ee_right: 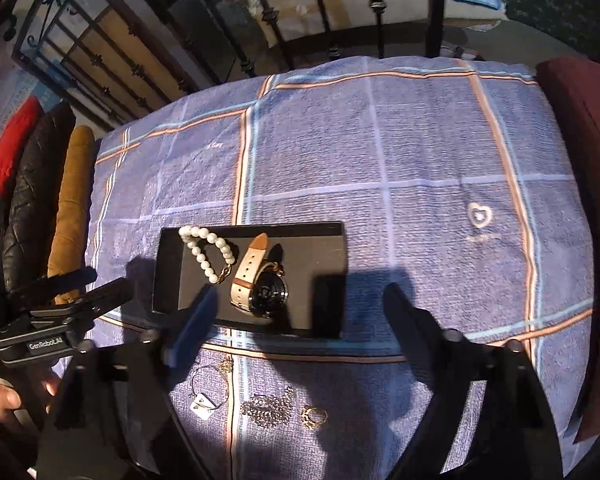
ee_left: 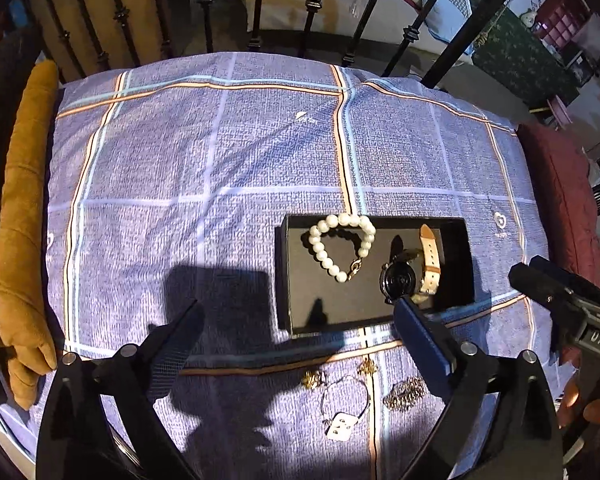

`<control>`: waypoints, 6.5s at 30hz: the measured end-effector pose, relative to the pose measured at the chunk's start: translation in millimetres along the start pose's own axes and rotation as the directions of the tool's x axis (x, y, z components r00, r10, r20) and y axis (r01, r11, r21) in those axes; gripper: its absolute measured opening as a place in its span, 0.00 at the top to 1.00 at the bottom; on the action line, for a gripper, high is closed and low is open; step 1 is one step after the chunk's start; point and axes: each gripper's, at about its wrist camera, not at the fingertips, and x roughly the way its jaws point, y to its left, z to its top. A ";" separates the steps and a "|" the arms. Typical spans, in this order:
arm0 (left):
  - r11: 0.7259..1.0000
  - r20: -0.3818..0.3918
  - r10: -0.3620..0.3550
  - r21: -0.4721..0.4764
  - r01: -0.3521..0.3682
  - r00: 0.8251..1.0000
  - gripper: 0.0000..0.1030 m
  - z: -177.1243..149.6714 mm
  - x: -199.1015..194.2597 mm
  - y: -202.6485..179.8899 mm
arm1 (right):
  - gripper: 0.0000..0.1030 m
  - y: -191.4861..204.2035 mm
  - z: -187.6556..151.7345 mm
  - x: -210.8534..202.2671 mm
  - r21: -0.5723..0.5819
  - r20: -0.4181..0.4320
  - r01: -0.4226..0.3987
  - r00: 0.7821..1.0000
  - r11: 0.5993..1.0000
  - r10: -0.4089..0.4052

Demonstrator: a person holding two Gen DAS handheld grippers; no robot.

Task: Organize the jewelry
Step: 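Grasp the silver bangle with the left gripper while the right gripper approaches the gold ring, then grasp the gold ring with the right gripper while the left gripper holds the bangle, then lower the bangle and ring into the black box and open both grippers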

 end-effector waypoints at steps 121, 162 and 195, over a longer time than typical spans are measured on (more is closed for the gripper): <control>0.999 -0.022 0.033 0.004 -0.033 0.999 0.53 -97.8 21.7 -14.9 | 0.77 3.1 -89.3 21.5 -0.162 -0.125 0.007 0.992 0.987 -0.028; 0.999 0.013 -0.021 0.037 0.021 1.000 0.53 -81.7 6.3 -27.3 | 0.89 13.4 -81.1 6.9 -0.161 -0.072 -0.042 0.997 0.986 0.030; 0.992 0.046 0.060 0.107 -0.065 0.997 0.17 14.0 51.8 -43.0 | 0.55 34.9 8.7 55.2 -0.234 -0.073 -0.030 0.997 0.972 0.013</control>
